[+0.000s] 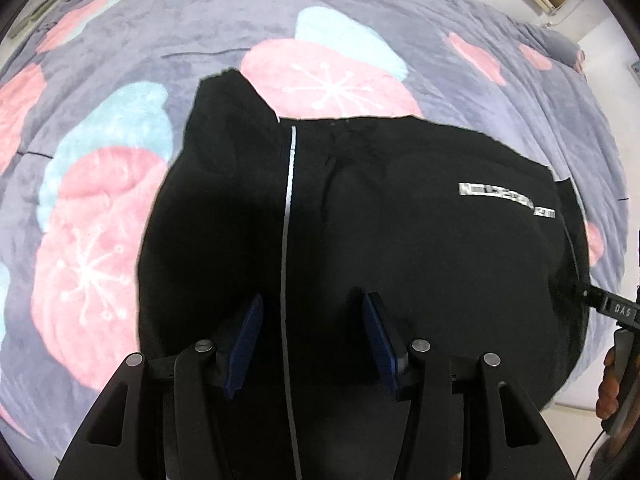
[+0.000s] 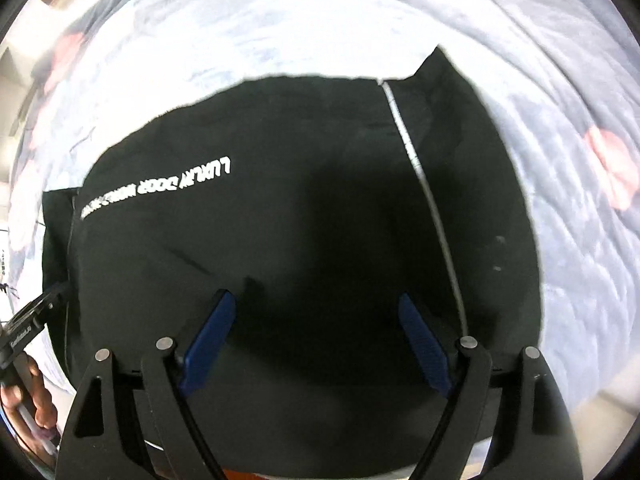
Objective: Fold large clothes
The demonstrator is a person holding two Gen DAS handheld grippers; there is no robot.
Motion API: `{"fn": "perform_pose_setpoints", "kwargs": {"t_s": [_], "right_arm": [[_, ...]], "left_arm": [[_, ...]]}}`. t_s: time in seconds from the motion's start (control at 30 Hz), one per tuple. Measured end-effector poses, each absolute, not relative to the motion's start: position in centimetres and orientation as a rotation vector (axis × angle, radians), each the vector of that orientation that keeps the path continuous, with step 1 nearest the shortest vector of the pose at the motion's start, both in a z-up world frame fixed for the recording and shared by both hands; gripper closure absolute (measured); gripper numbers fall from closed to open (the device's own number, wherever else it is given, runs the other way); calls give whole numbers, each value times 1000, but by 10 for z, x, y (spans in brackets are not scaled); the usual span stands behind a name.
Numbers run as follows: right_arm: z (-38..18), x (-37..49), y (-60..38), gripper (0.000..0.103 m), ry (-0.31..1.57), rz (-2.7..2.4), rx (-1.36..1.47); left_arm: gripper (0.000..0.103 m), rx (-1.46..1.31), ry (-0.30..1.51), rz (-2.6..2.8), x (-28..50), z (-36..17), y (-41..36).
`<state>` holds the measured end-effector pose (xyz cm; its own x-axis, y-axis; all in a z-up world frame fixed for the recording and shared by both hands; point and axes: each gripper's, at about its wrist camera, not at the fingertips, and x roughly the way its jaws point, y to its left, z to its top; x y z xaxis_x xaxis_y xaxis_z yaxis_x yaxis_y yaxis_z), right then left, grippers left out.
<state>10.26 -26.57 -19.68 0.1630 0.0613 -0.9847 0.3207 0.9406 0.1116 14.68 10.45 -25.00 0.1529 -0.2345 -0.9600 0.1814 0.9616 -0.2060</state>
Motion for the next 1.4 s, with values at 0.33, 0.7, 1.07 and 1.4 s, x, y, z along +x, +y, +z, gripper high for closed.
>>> {"fn": "perform_pose_setpoints", "kwargs": {"t_s": [0.33,0.7,1.07,1.4], "right_arm": [[-99,89,-236,18,1230,-232,138],[-2,62,-206,17,1063,-249,71],[16,47,-196,16,1047,-265,63],[2,45,-187,16,1096,-239,97]], "left_arm": [[49,38,1169,-317,126,-147,98],[38,57,993,-327,98,-45,64],[37,106,1037,-266,69,-26,35],[37,134,1046,-272,57,-26,26]]}}
